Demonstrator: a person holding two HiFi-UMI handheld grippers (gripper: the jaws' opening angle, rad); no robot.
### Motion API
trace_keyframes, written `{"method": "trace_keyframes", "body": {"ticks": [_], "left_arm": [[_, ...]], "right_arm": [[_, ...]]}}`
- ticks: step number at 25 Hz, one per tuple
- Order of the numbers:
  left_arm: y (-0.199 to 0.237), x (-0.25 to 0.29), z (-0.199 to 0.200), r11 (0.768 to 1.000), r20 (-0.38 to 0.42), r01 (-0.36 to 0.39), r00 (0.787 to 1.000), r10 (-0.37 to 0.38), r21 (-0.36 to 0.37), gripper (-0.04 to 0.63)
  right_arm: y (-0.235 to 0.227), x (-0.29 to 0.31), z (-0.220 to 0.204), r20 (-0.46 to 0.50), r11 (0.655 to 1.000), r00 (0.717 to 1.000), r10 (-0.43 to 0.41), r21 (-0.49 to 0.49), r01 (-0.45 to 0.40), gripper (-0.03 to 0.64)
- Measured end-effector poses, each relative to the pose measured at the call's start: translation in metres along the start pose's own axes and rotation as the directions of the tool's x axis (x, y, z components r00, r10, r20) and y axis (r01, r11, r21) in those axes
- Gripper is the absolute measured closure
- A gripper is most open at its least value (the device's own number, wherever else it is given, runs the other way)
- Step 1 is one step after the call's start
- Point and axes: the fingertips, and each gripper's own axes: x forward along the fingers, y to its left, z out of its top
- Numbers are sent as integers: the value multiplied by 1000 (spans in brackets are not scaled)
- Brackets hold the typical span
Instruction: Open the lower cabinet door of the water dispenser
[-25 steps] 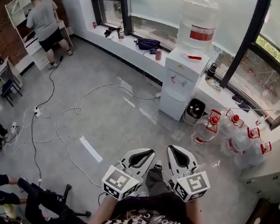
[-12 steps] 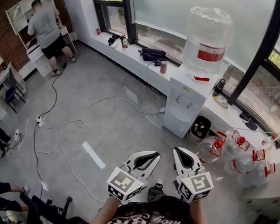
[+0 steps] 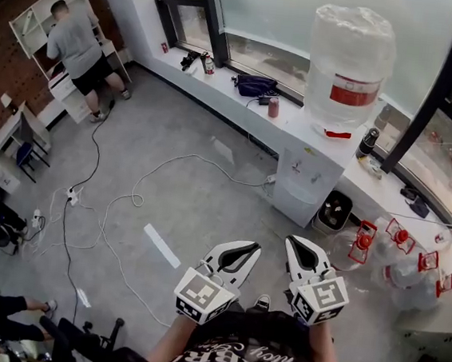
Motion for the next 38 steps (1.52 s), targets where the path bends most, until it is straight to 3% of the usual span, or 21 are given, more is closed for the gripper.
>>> {"method": "trace_keyframes", "body": {"ticks": [8, 17, 21, 30, 38], "left_arm": [[28, 15, -4, 999, -19, 42, 999, -43, -11, 569], [89, 22, -5, 977, -52, 211, 976, -209, 37, 569], [116, 22, -15, 951, -83, 308, 949, -304, 42, 568], [159, 34, -44, 870, -152, 489, 866, -476, 62, 569], [159, 73, -78, 800, -210, 596, 793, -572, 72, 569]], "right_arm": [[-13, 14, -12, -8, 997, 998, -63, 43, 63, 606], [-7, 62, -13, 7, 967, 971, -240, 95, 238, 606], [-7, 88, -22, 7, 940, 946, -324, 116, 321, 606], [-26, 125, -59, -49, 867, 874, -484, 111, 486, 604], [-96, 128, -126, -132, 806, 809, -573, 91, 585, 581]]}}
